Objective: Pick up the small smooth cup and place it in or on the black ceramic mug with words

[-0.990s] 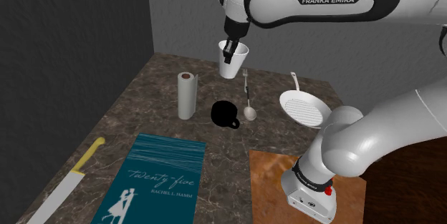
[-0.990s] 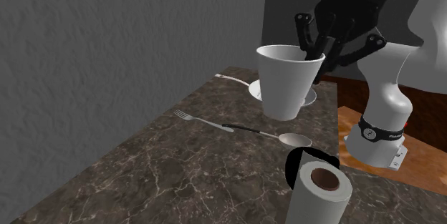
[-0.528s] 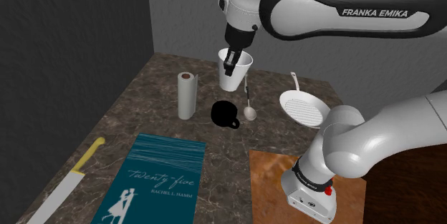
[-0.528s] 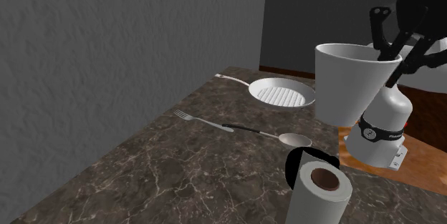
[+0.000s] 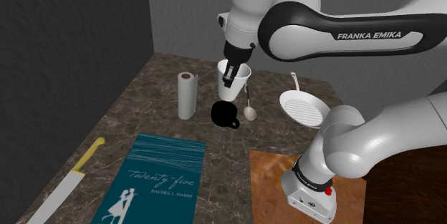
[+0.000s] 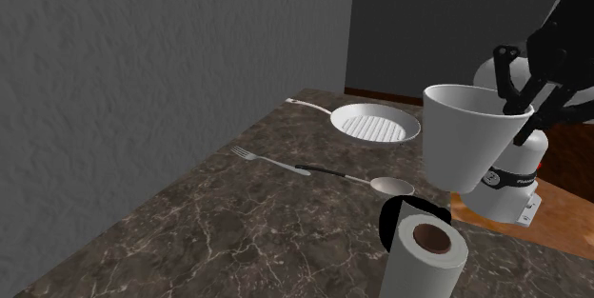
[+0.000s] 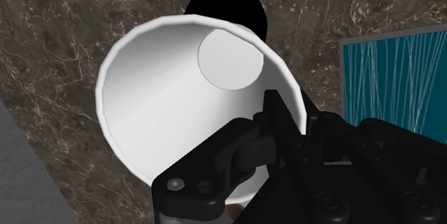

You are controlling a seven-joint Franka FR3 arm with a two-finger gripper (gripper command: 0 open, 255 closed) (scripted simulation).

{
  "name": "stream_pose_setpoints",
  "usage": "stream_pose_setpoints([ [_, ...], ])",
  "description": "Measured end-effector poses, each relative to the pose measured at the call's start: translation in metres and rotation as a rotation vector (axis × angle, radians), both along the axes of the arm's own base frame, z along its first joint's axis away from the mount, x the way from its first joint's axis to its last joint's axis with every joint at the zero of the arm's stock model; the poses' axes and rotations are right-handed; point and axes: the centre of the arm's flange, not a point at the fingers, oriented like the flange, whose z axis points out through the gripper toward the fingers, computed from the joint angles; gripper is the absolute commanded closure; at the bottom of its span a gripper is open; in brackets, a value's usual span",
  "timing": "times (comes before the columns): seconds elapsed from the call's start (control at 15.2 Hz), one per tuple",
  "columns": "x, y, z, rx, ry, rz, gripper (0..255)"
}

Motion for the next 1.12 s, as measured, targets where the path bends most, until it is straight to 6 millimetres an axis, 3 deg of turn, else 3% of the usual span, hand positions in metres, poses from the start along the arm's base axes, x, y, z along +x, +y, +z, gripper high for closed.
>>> stream_pose_setpoints([
  [0.79,-0.001,0.0,-0.063,0.0,0.0,0.0,255],
  [1.12,-0.001,0.001,-0.071,0.0,0.0,0.0,255],
])
